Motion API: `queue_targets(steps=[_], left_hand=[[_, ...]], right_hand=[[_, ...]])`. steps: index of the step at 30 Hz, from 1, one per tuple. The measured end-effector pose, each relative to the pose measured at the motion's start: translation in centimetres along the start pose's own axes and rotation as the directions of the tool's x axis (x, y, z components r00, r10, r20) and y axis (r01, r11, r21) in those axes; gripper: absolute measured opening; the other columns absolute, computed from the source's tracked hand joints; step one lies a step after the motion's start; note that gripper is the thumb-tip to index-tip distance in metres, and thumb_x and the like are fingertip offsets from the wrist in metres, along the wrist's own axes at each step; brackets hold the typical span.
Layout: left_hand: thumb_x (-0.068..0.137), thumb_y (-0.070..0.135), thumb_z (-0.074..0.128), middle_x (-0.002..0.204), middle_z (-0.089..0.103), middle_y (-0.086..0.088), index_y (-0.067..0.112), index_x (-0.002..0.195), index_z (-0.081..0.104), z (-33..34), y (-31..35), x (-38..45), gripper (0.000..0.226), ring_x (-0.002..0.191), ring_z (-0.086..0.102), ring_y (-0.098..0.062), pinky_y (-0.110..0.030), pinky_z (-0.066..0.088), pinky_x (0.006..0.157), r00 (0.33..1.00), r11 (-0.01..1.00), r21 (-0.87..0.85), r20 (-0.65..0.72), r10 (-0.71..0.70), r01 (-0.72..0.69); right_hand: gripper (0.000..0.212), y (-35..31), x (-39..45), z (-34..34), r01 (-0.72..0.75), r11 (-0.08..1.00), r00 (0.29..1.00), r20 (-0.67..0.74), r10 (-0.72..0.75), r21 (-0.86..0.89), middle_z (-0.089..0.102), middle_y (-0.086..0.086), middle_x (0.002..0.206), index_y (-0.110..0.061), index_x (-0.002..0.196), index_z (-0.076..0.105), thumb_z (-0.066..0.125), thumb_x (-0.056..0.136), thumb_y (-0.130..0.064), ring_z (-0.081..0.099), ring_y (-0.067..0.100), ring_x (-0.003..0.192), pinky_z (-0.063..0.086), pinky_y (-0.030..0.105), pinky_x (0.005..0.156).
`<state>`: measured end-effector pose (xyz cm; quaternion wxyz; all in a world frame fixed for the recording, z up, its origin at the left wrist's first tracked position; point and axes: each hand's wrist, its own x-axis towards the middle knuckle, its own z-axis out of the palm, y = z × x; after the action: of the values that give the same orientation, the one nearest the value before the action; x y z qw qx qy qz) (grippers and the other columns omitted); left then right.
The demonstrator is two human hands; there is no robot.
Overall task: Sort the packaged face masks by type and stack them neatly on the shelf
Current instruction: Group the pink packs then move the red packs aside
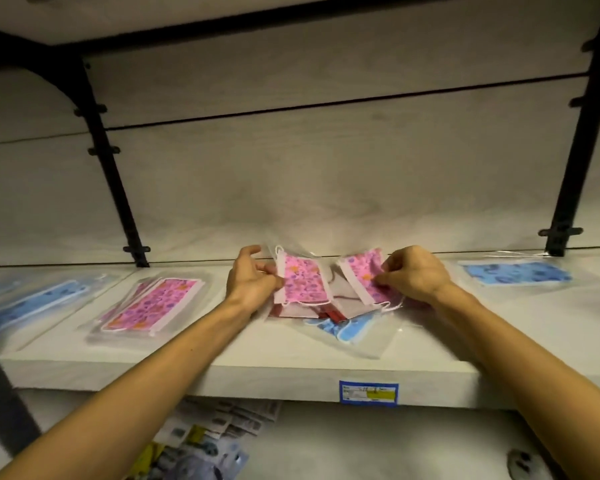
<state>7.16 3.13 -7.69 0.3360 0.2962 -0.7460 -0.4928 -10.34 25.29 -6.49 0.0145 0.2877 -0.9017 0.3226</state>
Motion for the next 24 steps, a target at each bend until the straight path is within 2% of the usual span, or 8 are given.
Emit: queue_targets(steps=[2, 5, 8, 10, 12, 16, 20, 24], left_hand=[[0.075, -0.015, 0.075, 0.090, 0.066, -0.006, 0.010, 0.140, 0.044, -0.7, 0.4, 0.0, 0.077, 0.090, 0.068, -0.025, -0.040, 0.058, 0.085, 0.999, 0.996, -0.090, -0.041, 0.003, -0.007], [0.077, -0.015, 0.076, 0.086, 0.065, -0.006, 0.010, 0.133, 0.049, -2.0, 1.1, -0.1, 0.067, 0.080, 0.066, -0.021, -0.025, 0.055, 0.066, 0.997, 0.984, -0.180, -0.079, -0.006, -0.009], [0.079, -0.012, 0.075, 0.089, 0.065, -0.008, 0.012, 0.131, 0.051, -3.0, 1.5, -0.3, 0.062, 0.074, 0.063, -0.016, -0.021, 0.055, 0.061, 0.993, 0.983, -0.181, -0.118, 0.024, -0.045], [0.082, -0.013, 0.073, 0.092, 0.064, -0.009, 0.011, 0.132, 0.051, -3.4, 1.6, -0.5, 0.059, 0.077, 0.064, -0.017, -0.029, 0.056, 0.068, 0.994, 0.979, -0.201, -0.106, 0.018, -0.039], [0.084, -0.016, 0.068, 0.090, 0.062, -0.008, 0.008, 0.132, 0.052, -3.8, 1.8, -0.5, 0.056, 0.077, 0.063, -0.017, -0.025, 0.054, 0.061, 0.995, 0.974, -0.223, -0.102, 0.017, -0.040], [0.084, -0.018, 0.063, 0.091, 0.061, -0.008, 0.004, 0.128, 0.057, -5.6, 2.0, 0.1, 0.050, 0.078, 0.063, -0.016, -0.024, 0.053, 0.059, 0.986, 0.966, -0.252, -0.167, 0.018, -0.060], [0.086, -0.018, 0.057, 0.082, 0.061, -0.002, 0.002, 0.128, 0.058, -8.6, 1.9, 0.5, 0.046, 0.077, 0.065, -0.013, -0.019, 0.055, 0.066, 0.980, 0.967, -0.234, -0.193, 0.057, -0.102], [0.088, -0.014, 0.059, 0.109, 0.066, -0.009, 0.009, 0.128, 0.060, -12.8, 1.0, 0.8, 0.046, 0.086, 0.070, -0.011, -0.026, 0.060, 0.070, 0.973, 0.979, -0.153, -0.207, 0.105, -0.138]], right_hand=[[0.020, -0.1, -0.2, -0.3, 0.004, 0.996, 1.000, -0.027, -0.002, 0.087, 0.071, -0.003, 0.072, -0.024, 0.074, 0.071, 0.078, 0.080, -0.041, 0.070, 0.023, 0.075, 0.055, 0.034, 0.067], [0.014, -0.1, -0.4, -0.4, -0.027, 0.978, 0.996, -0.077, 0.044, 0.208, 0.074, -0.002, 0.080, -0.027, 0.079, 0.068, 0.077, 0.079, -0.038, 0.071, 0.024, 0.077, 0.060, 0.044, 0.074], [0.025, -0.6, -0.5, -0.3, -0.038, 0.920, 0.996, -0.059, 0.066, 0.389, 0.076, 0.004, 0.087, -0.023, 0.103, 0.065, 0.076, 0.081, -0.028, 0.073, 0.025, 0.086, 0.059, 0.046, 0.083], [0.038, -1.1, -0.6, -0.4, -0.077, 0.797, 0.994, -0.014, 0.106, 0.600, 0.076, 0.005, 0.078, -0.012, 0.115, 0.062, 0.077, 0.080, -0.014, 0.074, 0.021, 0.075, 0.061, 0.041, 0.075], [0.039, -2.0, -1.1, -0.6, -0.147, 0.655, 0.987, 0.067, 0.145, 0.742, 0.073, 0.006, 0.069, -0.003, 0.118, 0.062, 0.074, 0.080, -0.003, 0.069, 0.014, 0.057, 0.059, 0.028, 0.055], [0.035, -5.2, -1.8, 0.3, -0.177, 0.605, 0.984, 0.130, 0.121, 0.777, 0.071, 0.010, 0.081, -0.006, 0.116, 0.065, 0.074, 0.083, -0.002, 0.066, 0.012, 0.060, 0.053, 0.019, 0.048], [0.037, -9.5, -2.4, 2.2, -0.156, 0.530, 0.987, 0.154, 0.047, 0.834, 0.071, 0.015, 0.095, -0.002, 0.119, 0.064, 0.074, 0.083, -0.002, 0.067, 0.020, 0.077, 0.058, 0.029, 0.067], [0.043, -14.2, -2.6, 4.5, -0.167, 0.521, 0.976, 0.214, -0.029, 0.837, 0.072, 0.020, 0.099, -0.004, 0.122, 0.060, 0.074, 0.082, 0.002, 0.067, 0.022, 0.071, 0.057, 0.024, 0.052]])
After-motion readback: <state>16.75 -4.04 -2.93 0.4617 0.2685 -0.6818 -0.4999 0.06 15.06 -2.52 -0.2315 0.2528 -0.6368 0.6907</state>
